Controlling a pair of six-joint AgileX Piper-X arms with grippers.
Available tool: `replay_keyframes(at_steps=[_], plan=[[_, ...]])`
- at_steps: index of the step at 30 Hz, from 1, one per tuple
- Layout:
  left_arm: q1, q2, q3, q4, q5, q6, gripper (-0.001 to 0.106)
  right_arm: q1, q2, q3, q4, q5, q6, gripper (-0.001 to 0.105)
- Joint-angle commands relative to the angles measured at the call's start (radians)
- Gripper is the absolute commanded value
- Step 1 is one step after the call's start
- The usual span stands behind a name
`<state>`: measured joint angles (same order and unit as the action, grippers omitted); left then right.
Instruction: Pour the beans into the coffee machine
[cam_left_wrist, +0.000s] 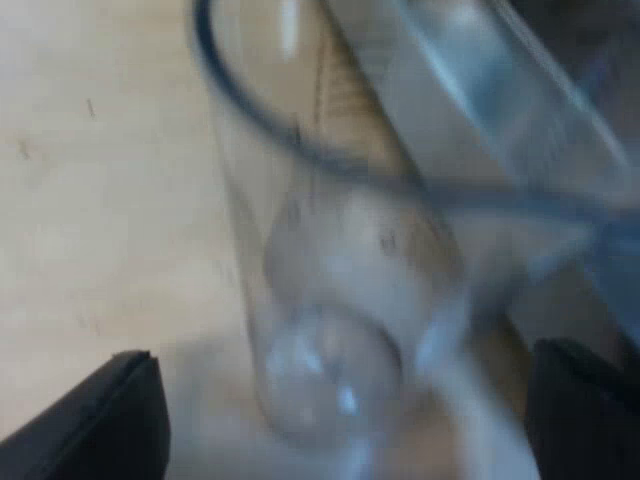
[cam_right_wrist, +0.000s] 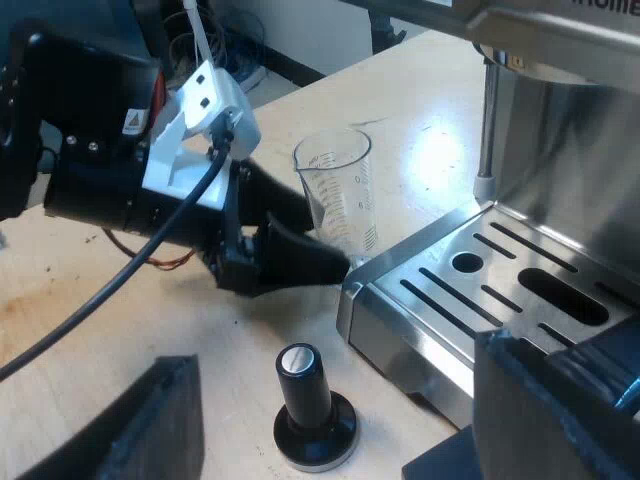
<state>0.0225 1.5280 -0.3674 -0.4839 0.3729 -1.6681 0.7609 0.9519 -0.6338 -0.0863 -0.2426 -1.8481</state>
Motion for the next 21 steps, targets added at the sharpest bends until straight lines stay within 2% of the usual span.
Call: replay_keyframes(at_steps=[1, 5, 7, 9, 10, 14, 21], plan=[[0.001, -0.085, 0.003, 0.152, -0.002, -0.01, 0.088, 0.001, 0.0, -0.005, -0.014, -0.001, -0.01, 0.059], [0.001, -0.157, 0.002, 0.203, -0.002, -0.01, 0.088, 0.001, 0.0, -0.005, -0.014, -0.001, -0.001, 0.059], [0.001, -0.196, 0.002, 0.233, -0.002, -0.01, 0.088, 0.001, 0.0, -0.005, -0.014, -0.001, 0.049, 0.059], [0.001, -0.221, 0.002, 0.253, -0.002, -0.01, 0.088, 0.001, 0.0, -0.005, -0.014, -0.001, 0.06, 0.059], [0.001, -0.231, 0.002, 0.262, -0.002, -0.01, 0.088, 0.001, 0.0, -0.005, -0.014, -0.001, 0.101, 0.059], [0.001, -0.381, 0.002, 0.399, -0.002, -0.01, 0.088, 0.001, 0.0, -0.005, -0.014, -0.001, 0.1, 0.059], [0.001, -0.599, 0.002, 0.502, -0.002, -0.012, 0.088, 0.001, -0.009, -0.015, 0.02, -0.001, 0.103, 0.059]])
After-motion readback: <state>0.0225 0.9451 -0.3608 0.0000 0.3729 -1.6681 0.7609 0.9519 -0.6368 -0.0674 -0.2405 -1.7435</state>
